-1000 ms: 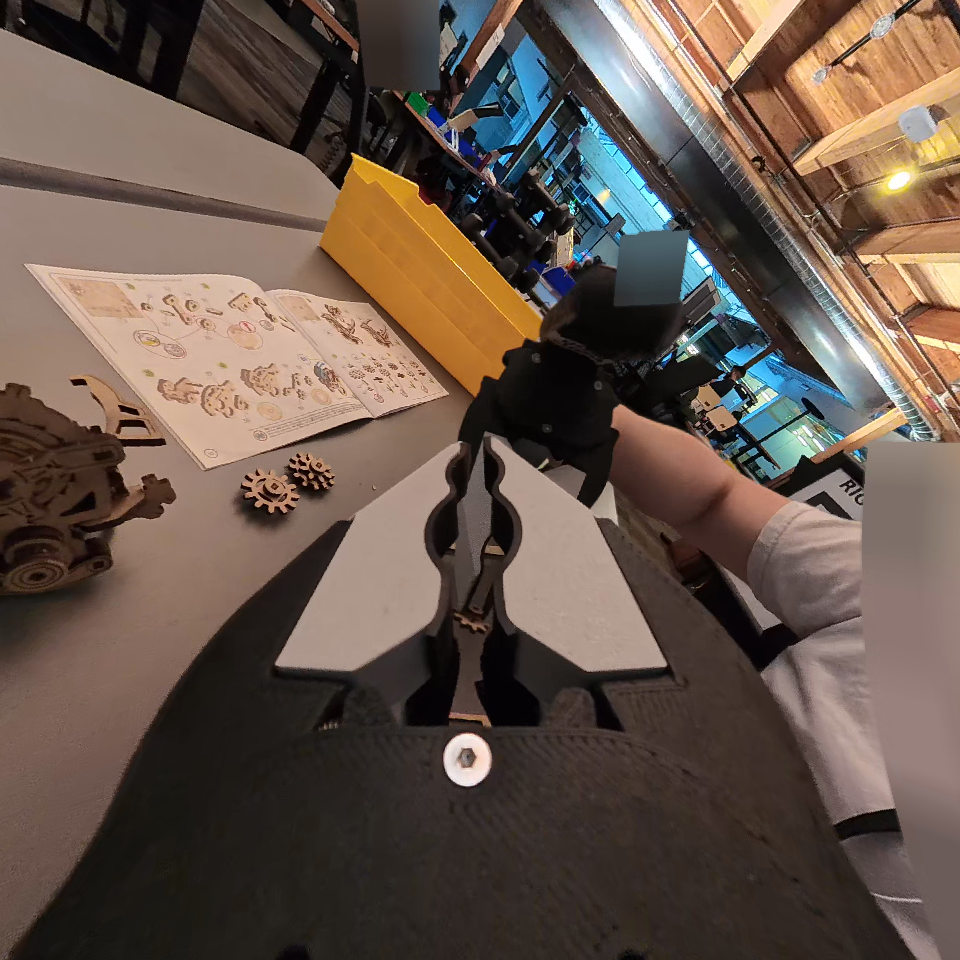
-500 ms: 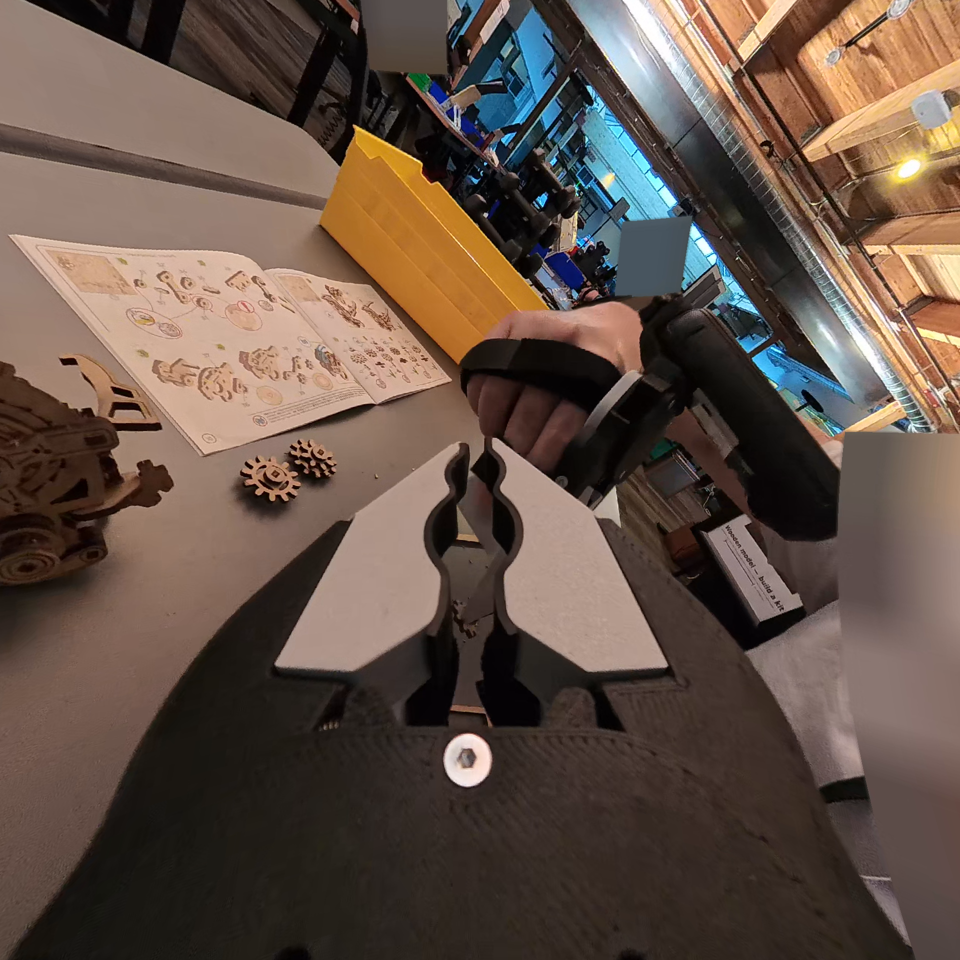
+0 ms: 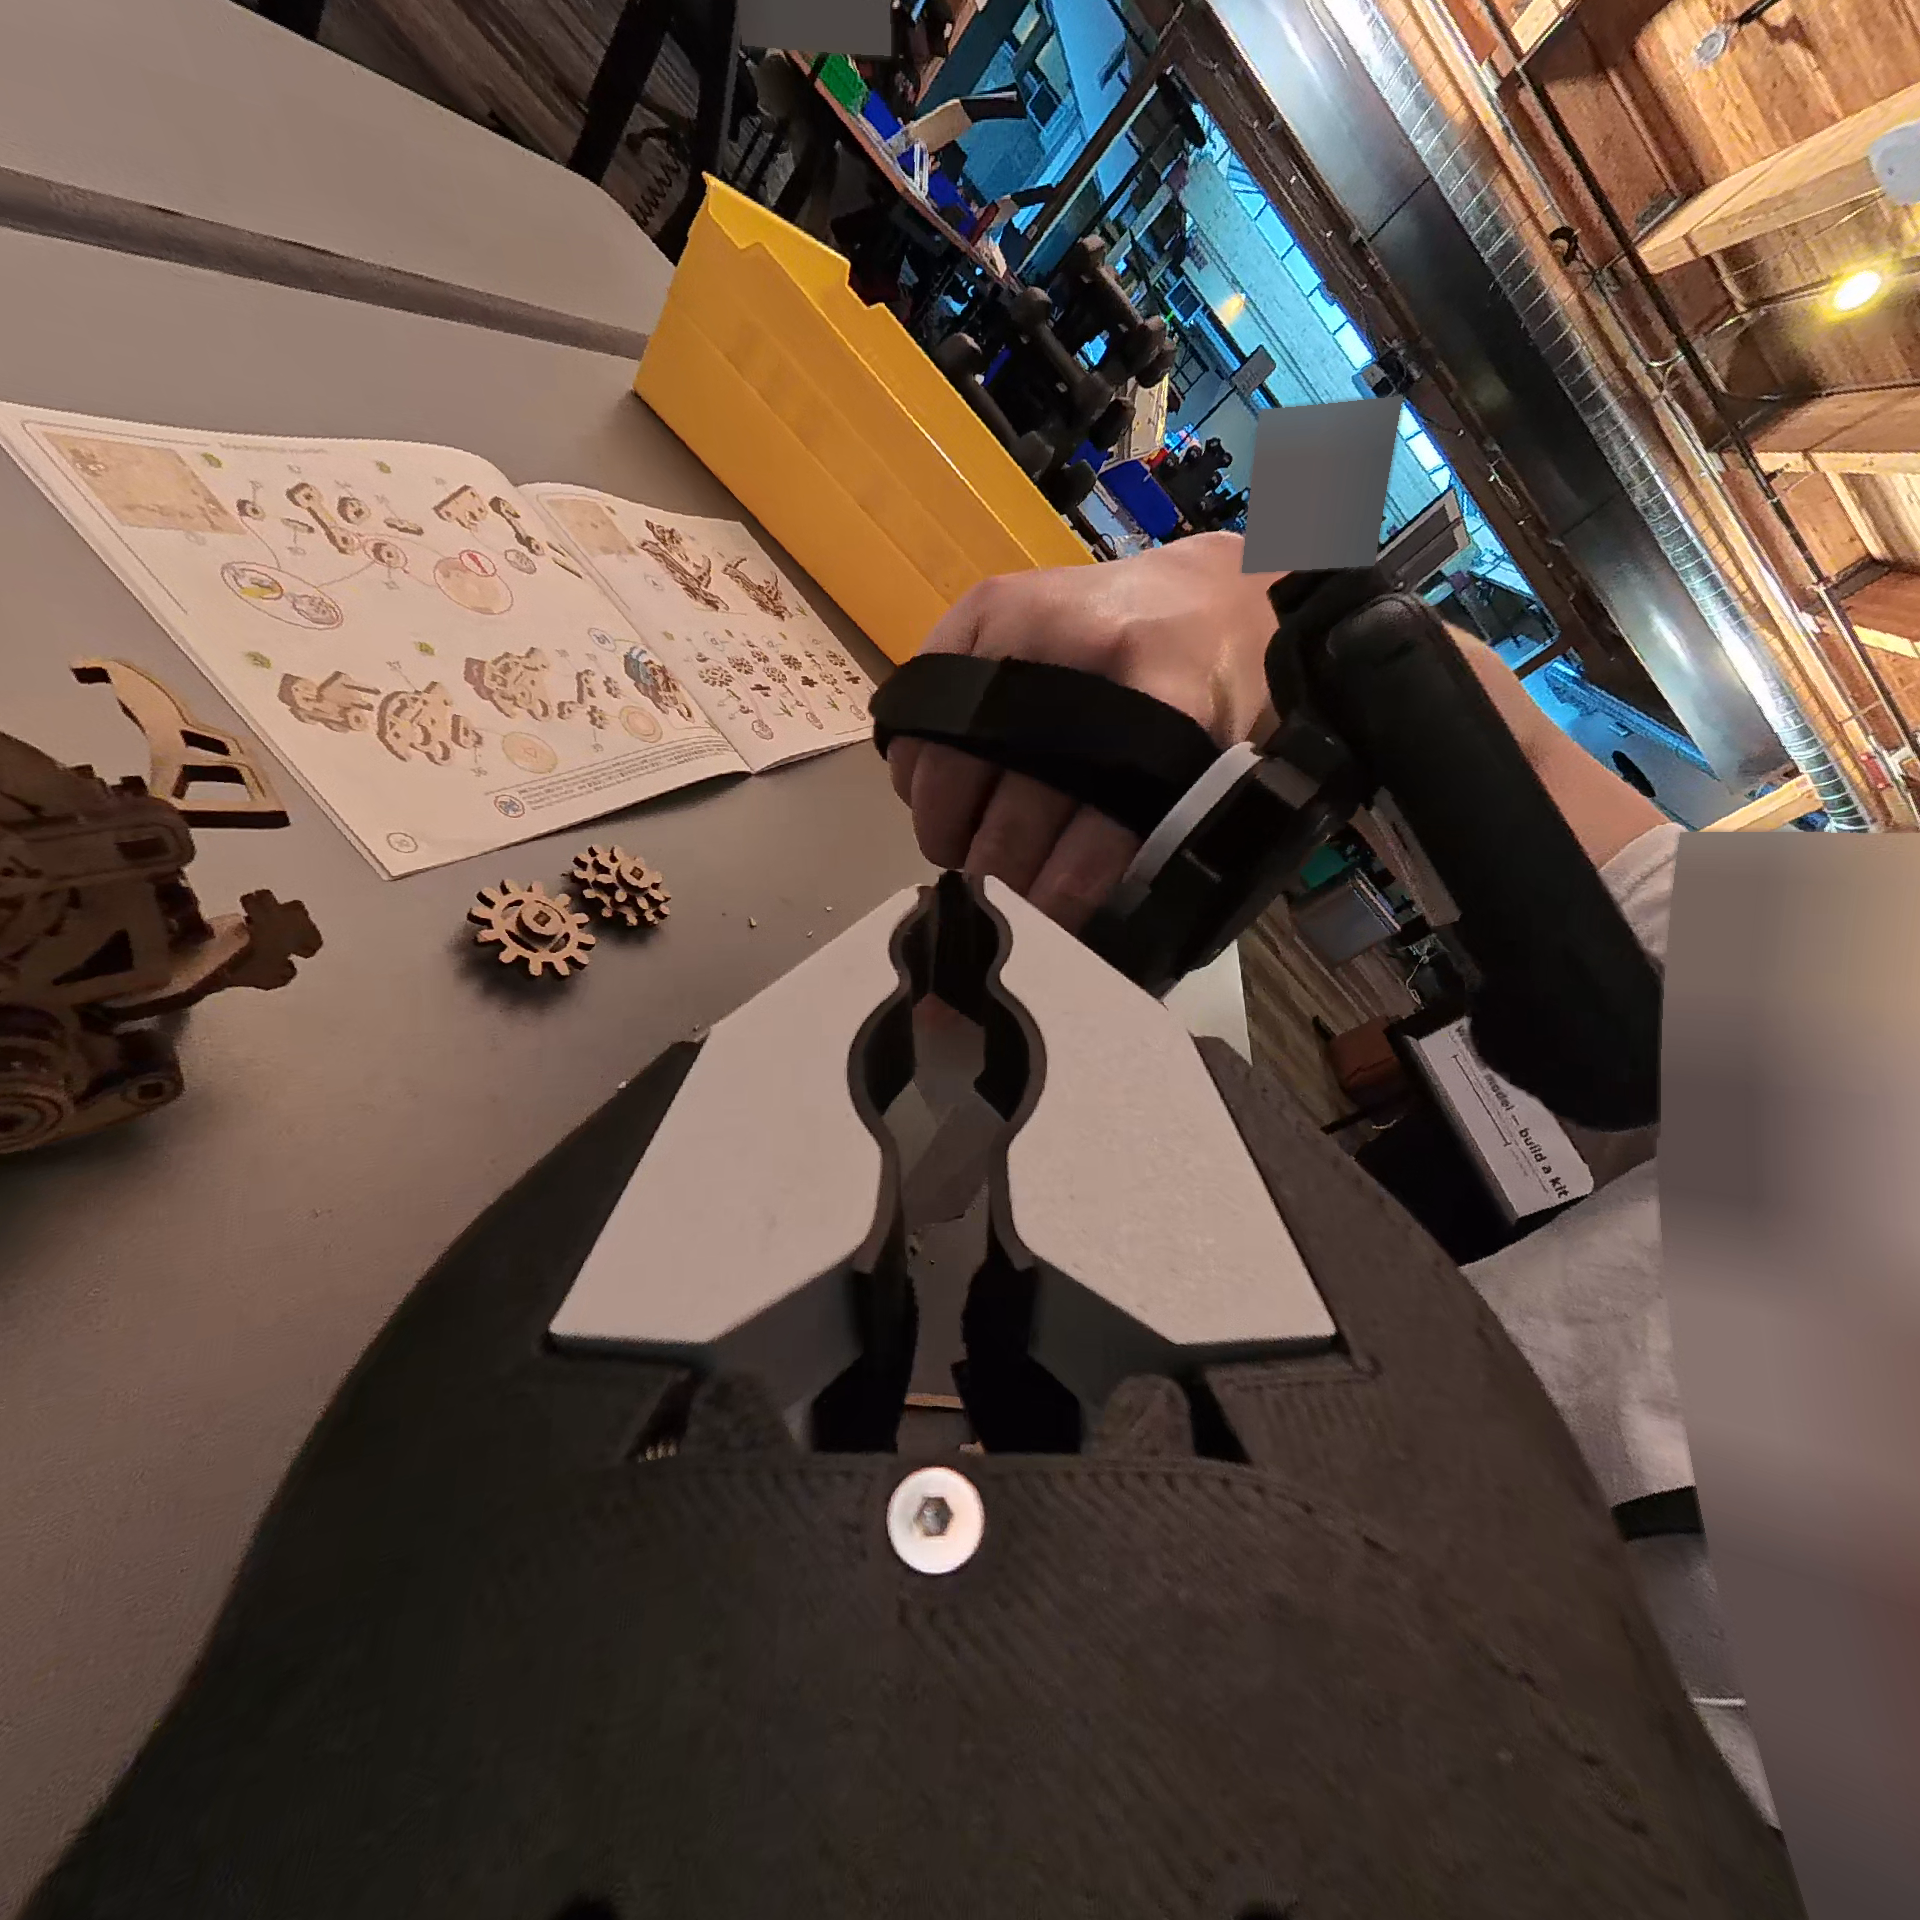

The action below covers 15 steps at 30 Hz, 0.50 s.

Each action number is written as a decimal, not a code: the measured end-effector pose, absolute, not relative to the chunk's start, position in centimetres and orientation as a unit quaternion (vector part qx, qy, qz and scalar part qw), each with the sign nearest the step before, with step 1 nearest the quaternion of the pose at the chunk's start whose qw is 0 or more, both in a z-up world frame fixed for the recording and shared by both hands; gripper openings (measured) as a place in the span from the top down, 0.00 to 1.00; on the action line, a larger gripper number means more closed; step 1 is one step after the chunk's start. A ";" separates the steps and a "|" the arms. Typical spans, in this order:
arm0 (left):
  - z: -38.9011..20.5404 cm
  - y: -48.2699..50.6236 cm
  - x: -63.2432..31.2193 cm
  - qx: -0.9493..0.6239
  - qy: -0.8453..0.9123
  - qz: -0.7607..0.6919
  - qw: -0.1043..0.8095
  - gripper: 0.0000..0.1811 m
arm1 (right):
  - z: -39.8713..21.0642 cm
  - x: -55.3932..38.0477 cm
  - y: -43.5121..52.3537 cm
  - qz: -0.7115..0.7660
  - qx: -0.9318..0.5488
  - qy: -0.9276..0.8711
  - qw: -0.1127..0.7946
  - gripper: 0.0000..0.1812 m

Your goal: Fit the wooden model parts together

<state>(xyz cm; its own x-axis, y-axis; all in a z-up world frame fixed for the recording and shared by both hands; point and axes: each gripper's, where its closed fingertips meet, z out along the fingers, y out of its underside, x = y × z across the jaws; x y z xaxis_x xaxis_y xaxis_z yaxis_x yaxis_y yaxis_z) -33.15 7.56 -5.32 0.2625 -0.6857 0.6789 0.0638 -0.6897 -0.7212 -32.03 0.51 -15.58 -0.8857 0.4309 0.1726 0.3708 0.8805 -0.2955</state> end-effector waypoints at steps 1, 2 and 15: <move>-5.3 7.6 -33.2 -0.722 0.215 -0.569 0.330 0.98 | -15.7 -31.9 0.6 0.126 -0.212 -0.963 0.112 0.95; -5.3 7.6 -33.2 -0.722 0.214 -0.569 0.330 0.98 | -15.7 -31.9 0.4 0.131 -0.216 -0.961 0.109 0.95; -4.8 7.6 -33.3 -0.718 0.206 -0.577 0.331 0.98 | -16.0 -31.0 0.9 0.164 -0.496 -0.845 0.114 0.95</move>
